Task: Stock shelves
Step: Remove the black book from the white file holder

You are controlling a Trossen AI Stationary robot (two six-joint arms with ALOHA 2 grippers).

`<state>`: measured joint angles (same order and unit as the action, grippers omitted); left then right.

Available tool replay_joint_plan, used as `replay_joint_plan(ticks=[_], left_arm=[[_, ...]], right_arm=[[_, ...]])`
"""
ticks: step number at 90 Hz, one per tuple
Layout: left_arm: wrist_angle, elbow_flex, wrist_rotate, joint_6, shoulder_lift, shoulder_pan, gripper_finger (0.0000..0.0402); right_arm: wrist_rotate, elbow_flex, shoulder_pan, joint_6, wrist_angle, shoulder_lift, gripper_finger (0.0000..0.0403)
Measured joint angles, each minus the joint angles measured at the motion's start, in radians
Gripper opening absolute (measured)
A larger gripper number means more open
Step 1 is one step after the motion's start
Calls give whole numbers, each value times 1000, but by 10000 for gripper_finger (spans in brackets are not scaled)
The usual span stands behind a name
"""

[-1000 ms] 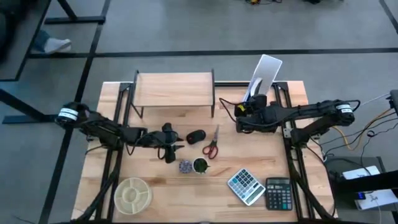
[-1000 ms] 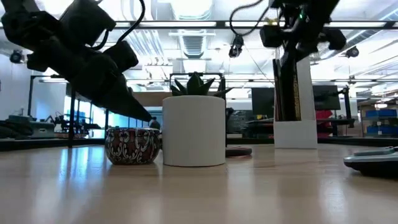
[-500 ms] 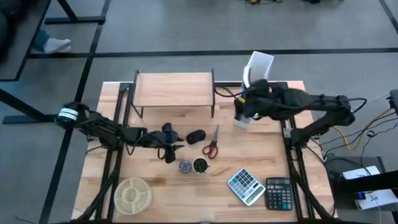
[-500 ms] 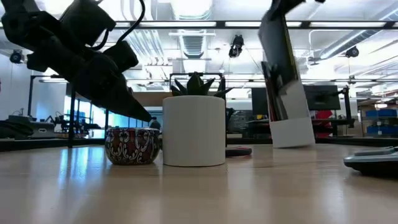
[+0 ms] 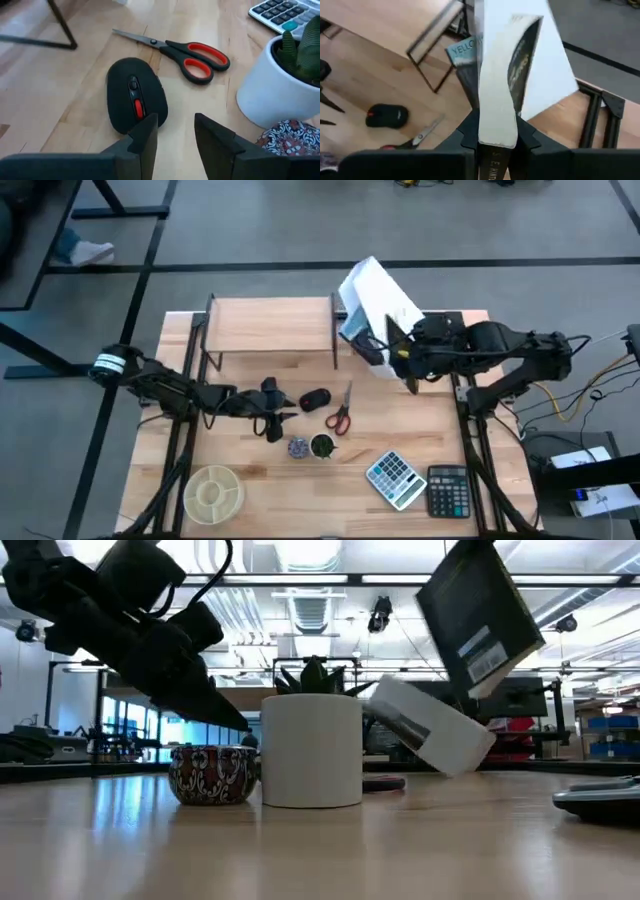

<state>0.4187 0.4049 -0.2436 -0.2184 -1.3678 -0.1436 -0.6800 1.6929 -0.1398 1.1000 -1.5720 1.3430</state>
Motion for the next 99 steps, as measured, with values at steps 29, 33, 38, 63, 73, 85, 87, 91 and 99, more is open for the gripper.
replay_joint_plan(ticks=[29,33,38,63,73,85,87,91,99], left_arm=[[0,0,0,0,0,0,125],[0,0,0,0,0,0,125],[0,0,0,0,0,0,123],[0,0,0,0,0,0,106],[0,0,0,0,0,0,101],[0,0,0,0,0,0,102],[0,0,0,0,0,0,103],[0,0,0,0,0,0,105],[0,0,0,5,0,0,110]], right_arm=[[125,-85,-8,-24,0,0,35],[156,-100,-15,-30,1,1,35],[203,-116,-26,-46,1,1,35],[264,-205,-79,-127,2,0,35],[247,-248,-79,-241,2,0,35],[191,-321,-83,-323,4,0,35],[189,-336,-85,-335,4,0,35],[188,-374,-92,-340,3,0,35],[199,-446,-119,-334,2,10,35]])
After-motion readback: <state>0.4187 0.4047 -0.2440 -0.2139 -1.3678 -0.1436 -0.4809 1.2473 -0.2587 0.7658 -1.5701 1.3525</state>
